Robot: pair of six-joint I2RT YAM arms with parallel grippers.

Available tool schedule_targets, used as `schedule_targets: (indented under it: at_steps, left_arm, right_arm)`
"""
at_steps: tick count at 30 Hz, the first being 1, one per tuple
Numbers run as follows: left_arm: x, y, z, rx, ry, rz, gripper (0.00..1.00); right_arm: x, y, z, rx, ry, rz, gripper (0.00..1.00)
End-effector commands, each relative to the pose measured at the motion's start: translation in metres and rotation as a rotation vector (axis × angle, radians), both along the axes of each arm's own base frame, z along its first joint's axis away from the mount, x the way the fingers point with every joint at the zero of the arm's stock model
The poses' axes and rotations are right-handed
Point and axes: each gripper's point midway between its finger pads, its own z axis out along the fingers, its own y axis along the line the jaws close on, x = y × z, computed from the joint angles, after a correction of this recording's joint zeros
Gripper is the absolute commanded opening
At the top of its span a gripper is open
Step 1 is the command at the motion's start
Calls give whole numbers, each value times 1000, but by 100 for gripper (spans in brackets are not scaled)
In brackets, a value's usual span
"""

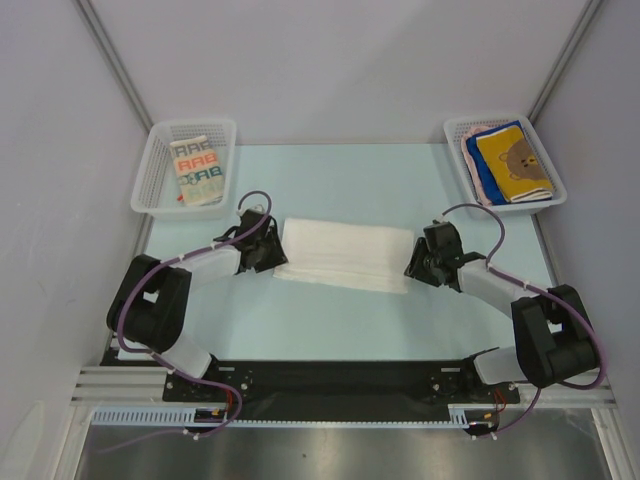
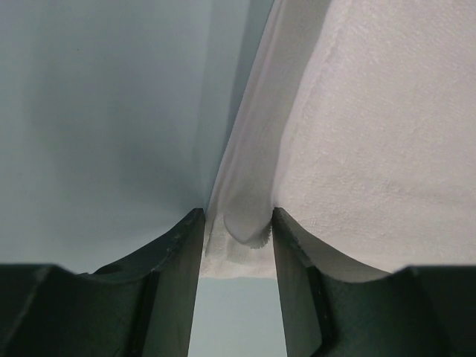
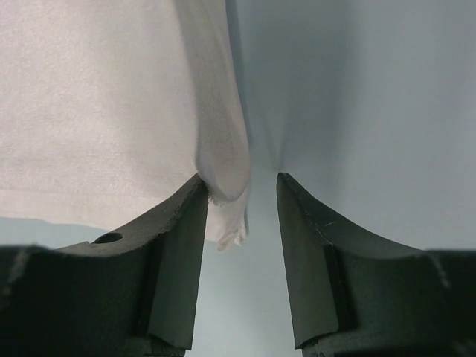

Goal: Fold and stack the towels
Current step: Fold the towel

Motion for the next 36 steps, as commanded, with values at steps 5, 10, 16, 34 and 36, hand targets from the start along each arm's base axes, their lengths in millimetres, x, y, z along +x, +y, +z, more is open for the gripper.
schedule_targets:
  at_steps: [5,10,16,34,36]
  left_arm:
    - [1,-5,6,-38,-25,18,46]
    - [3,-2,13,-17,-31,14,47]
    - [8,5,26,26,-54,13,52]
    - [5,-13,32,-114,-28,74,56]
    - [2,-12,29,-121,-27,83,56]
  right_arm:
    - [4,1,6,41,-40,-23,45]
    - [4,0,6,45,-40,-24,44]
    - [6,0,8,52,-47,-28,43]
    - [6,1,8,59,-48,-26,40]
    - [7,1,8,60,-49,-26,40]
